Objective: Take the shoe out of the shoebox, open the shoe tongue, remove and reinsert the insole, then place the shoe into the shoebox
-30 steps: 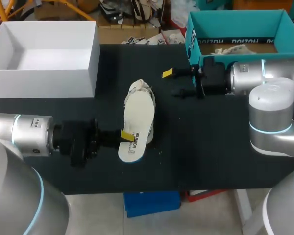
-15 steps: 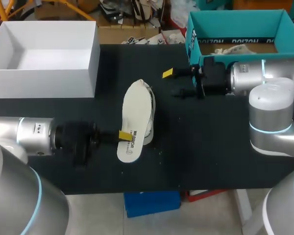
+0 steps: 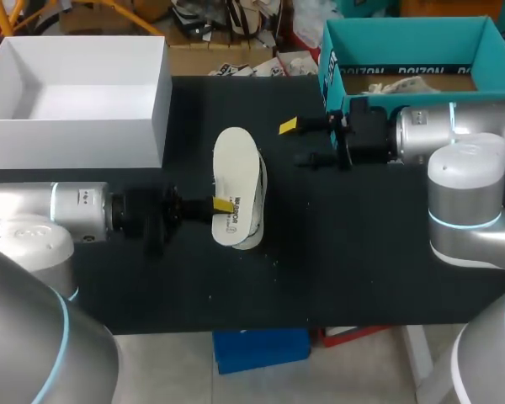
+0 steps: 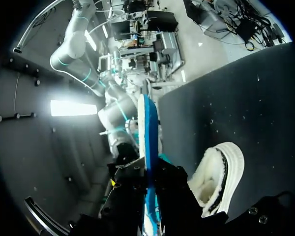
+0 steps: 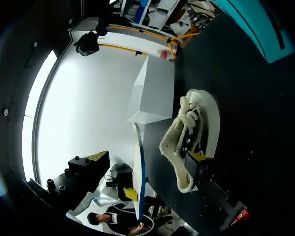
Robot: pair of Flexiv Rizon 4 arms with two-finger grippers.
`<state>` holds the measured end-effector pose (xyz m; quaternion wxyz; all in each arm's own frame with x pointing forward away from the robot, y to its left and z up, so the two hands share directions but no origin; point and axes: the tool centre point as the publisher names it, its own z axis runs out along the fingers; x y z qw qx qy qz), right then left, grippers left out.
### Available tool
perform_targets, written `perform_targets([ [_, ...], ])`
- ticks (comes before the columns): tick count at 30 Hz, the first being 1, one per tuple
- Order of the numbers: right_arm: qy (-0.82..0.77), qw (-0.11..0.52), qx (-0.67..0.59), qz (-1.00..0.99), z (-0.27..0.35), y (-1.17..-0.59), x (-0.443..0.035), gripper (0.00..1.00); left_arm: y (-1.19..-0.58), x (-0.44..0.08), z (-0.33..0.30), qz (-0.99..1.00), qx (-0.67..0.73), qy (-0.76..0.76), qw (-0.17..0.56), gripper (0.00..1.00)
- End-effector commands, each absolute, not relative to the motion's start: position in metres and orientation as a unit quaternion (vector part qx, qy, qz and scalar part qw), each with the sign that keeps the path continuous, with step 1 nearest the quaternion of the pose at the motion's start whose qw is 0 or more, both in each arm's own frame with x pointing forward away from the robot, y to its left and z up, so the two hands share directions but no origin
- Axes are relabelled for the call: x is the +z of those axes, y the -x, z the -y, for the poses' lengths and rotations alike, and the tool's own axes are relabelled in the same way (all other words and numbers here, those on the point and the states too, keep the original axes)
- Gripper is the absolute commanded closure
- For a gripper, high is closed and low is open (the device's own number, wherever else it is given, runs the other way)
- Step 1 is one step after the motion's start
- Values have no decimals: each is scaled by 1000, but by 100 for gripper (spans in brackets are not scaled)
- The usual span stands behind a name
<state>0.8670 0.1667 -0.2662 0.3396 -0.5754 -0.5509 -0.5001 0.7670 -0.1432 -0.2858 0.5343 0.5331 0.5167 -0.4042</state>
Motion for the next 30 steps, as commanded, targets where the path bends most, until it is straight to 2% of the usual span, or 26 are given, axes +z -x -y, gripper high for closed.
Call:
perform_targets([
  [1, 576, 338, -501, 550, -168, -866, -267, 0, -788, -285, 152, -518, -401, -537, 531, 100],
  [19, 576, 338, -501, 550, -168, -866, -267, 0, -802, -282, 152, -526, -398, -527, 536, 100],
  [30, 499, 401, -511, 573, -178, -863, -261, 0, -802, -282, 152, -526, -398, -527, 536, 100],
])
